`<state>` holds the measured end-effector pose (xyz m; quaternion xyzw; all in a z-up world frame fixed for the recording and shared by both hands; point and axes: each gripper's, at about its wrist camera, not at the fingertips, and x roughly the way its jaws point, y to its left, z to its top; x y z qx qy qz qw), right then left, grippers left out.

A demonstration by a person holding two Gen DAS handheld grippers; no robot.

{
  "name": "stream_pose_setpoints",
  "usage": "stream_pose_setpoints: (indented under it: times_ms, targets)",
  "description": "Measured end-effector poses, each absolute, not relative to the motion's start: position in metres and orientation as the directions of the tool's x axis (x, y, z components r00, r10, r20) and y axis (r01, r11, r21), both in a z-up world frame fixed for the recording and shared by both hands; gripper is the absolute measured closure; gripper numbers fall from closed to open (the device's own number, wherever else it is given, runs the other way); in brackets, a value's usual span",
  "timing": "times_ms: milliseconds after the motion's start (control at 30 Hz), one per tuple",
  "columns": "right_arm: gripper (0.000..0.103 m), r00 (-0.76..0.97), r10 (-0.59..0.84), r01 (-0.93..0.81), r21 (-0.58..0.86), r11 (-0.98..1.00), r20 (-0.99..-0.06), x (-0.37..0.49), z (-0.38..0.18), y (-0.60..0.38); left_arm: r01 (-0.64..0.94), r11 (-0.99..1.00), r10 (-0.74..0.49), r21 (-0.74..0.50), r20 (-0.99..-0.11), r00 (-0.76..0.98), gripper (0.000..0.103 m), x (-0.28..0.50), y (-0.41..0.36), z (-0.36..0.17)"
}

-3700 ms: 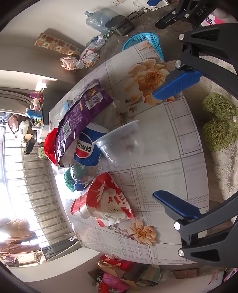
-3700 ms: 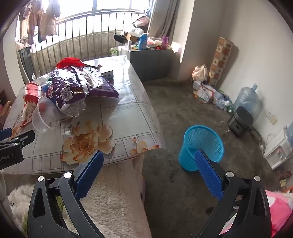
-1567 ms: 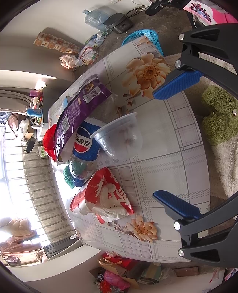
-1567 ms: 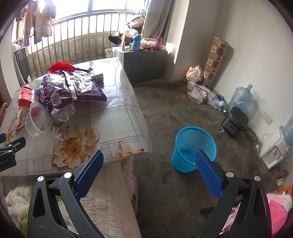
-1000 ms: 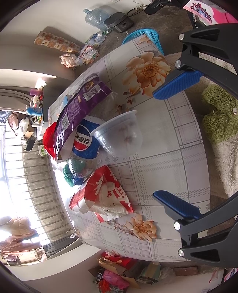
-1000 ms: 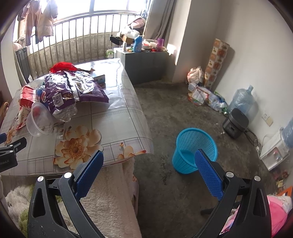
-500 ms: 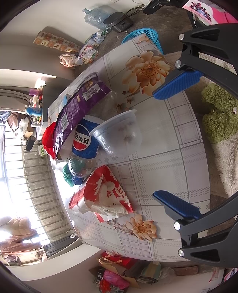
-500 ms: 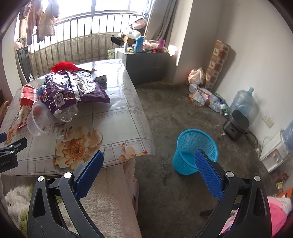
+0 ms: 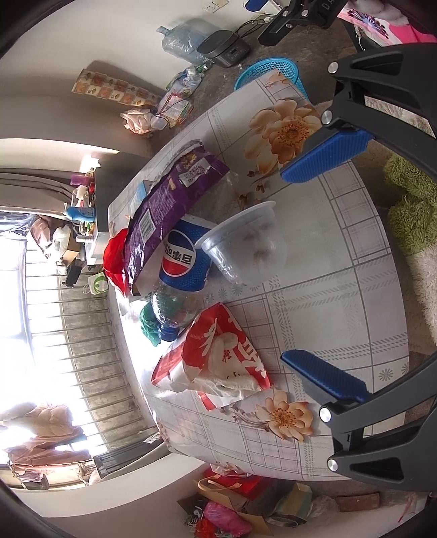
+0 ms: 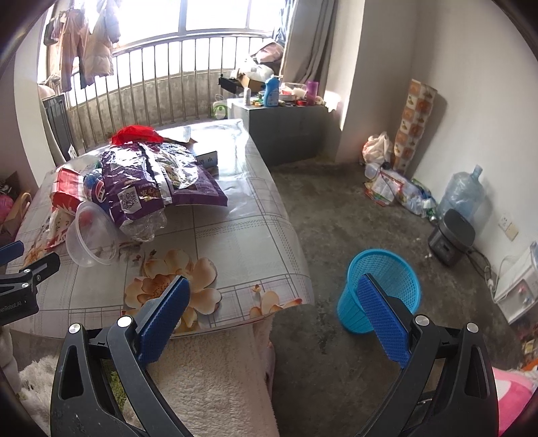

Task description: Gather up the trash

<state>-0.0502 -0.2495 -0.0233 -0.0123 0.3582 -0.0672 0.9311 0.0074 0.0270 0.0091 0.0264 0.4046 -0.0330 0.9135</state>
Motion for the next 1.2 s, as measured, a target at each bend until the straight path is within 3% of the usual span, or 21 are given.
stream_pose_setpoints:
  times_ms: [167,300,500,633,667,800,900,1067,1200]
  targets:
    - [0.008,0.759,-0.094,0.095,-0.034,0.995,-0.645,-0.04,-0.024,-0.243,0.14,0.985,-0.168,-0.096,-0.661,0.731,0.006,0.017,0.041,0.027]
    - [0.008,0.765,-0.043,0.071,0.017,0.997,-0.643,-0.032,-0.03,-0.237,0.171,0.979,-0.201,-0.11,-0.647,0.735,0.008,0.031,0.036,0.032]
    - [0.013,0.75,0.033,0.022,0.075,0.997,-0.66,-0.019,-0.04,-0.228,0.222,0.97,-0.231,-0.101,-0.672,0.703,0.033,0.055,0.021,0.022]
    - [0.016,0.735,0.063,0.007,0.1,0.995,-0.675,-0.013,-0.045,-0.229,0.235,0.968,-0.222,-0.083,-0.715,0.663,0.055,0.064,0.017,0.009]
    - [0.018,0.732,0.068,0.005,0.106,0.994,-0.678,-0.012,-0.046,-0.229,0.233,0.968,-0.23,-0.099,-0.728,0.646,0.061,0.066,0.02,0.006]
    - [0.022,0.717,0.087,-0.003,0.121,0.993,-0.691,-0.006,-0.052,-0.231,0.205,0.955,-0.297,-0.216,-0.749,0.593,0.069,0.064,0.042,-0.001]
    - [0.029,0.704,0.116,-0.011,0.153,0.988,-0.701,-0.002,-0.055,-0.232,0.185,0.956,-0.294,-0.229,-0.752,0.59,0.077,0.059,0.051,-0.003]
    - [0.052,0.676,0.196,-0.039,0.231,0.972,-0.71,0.001,-0.056,-0.232,0.156,0.96,-0.278,-0.231,-0.747,0.604,0.089,0.056,0.06,-0.005]
    - [0.064,0.675,0.227,-0.074,0.242,0.967,-0.702,-0.001,-0.051,-0.224,0.15,0.96,-0.277,-0.236,-0.739,0.614,0.097,0.056,0.07,-0.004]
